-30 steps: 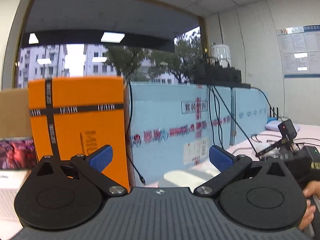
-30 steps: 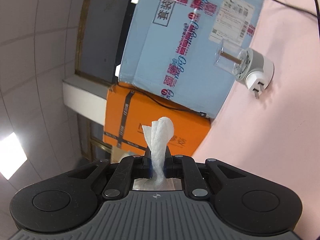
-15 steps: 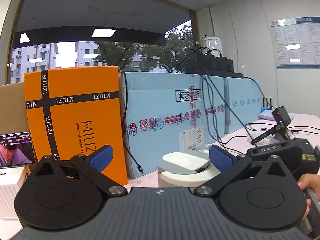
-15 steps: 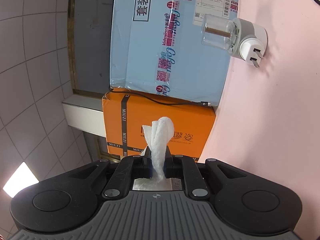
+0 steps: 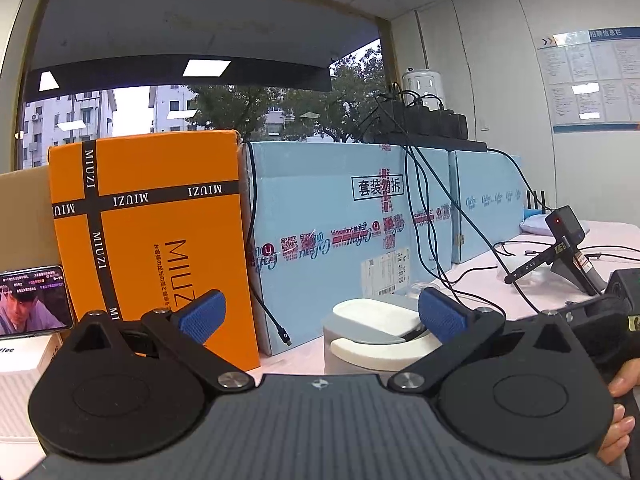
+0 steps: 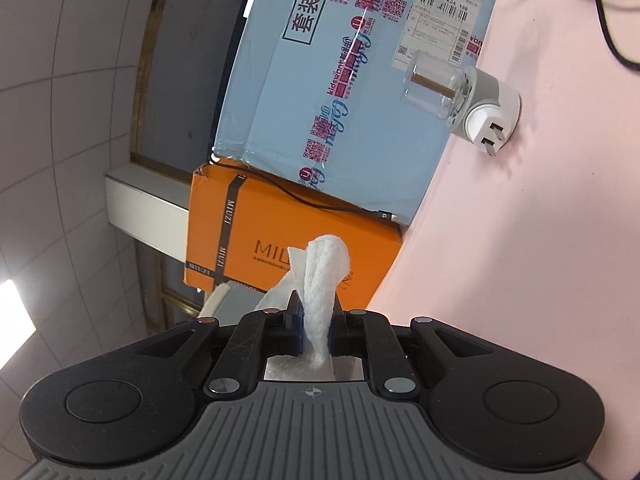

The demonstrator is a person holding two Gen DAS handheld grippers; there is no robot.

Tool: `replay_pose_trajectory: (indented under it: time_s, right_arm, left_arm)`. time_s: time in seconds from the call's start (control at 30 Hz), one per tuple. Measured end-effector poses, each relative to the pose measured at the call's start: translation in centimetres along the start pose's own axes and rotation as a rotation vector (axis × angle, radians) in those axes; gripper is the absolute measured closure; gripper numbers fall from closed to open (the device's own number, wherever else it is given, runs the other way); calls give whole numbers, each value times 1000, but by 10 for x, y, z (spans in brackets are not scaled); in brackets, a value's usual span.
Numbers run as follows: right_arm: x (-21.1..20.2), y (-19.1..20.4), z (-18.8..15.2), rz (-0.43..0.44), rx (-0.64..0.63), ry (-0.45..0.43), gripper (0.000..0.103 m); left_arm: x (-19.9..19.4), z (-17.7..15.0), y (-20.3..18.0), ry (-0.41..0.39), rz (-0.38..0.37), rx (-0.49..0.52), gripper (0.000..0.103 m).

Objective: Clean container
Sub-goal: 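Grip and lift the tumbler lid with the left gripper while the right brings the wipe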

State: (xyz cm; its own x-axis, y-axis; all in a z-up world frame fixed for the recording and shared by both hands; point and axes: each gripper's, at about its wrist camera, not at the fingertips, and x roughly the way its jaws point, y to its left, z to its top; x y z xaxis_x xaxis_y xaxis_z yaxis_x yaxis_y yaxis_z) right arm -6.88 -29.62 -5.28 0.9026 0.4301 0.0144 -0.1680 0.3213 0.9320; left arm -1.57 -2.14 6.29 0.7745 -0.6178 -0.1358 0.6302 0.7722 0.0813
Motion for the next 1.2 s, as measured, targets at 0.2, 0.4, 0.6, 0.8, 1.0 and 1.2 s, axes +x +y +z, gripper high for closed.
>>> replay_pose_trajectory:
  time_s: [0.2,0.4,0.6,0.8,1.0,1.2]
  right_arm:
    - [-3,1,-4,-42,-41,14,93]
    - [-11,4,0,124,-3,6,93]
    - [-13,11,-3,126,-40,39,93]
    - [-15,8,-5,60,-47,58,93]
    - [-15,7,-10,-44,-96,94,93]
    - [-20,9,-11,3,-110,101,93]
  left_arm:
    - [0,0,1,2,-7,-8,0]
    - [1,-1,1,1,-9,-13,0]
    - [1,-1,2,-2,-2,-14,0]
    - [1,-2,2,-3,-3,-15,0]
    - [1,-2,2,-5,-7,-13,0]
    - [1,-2,3,-5,-9,-17,0]
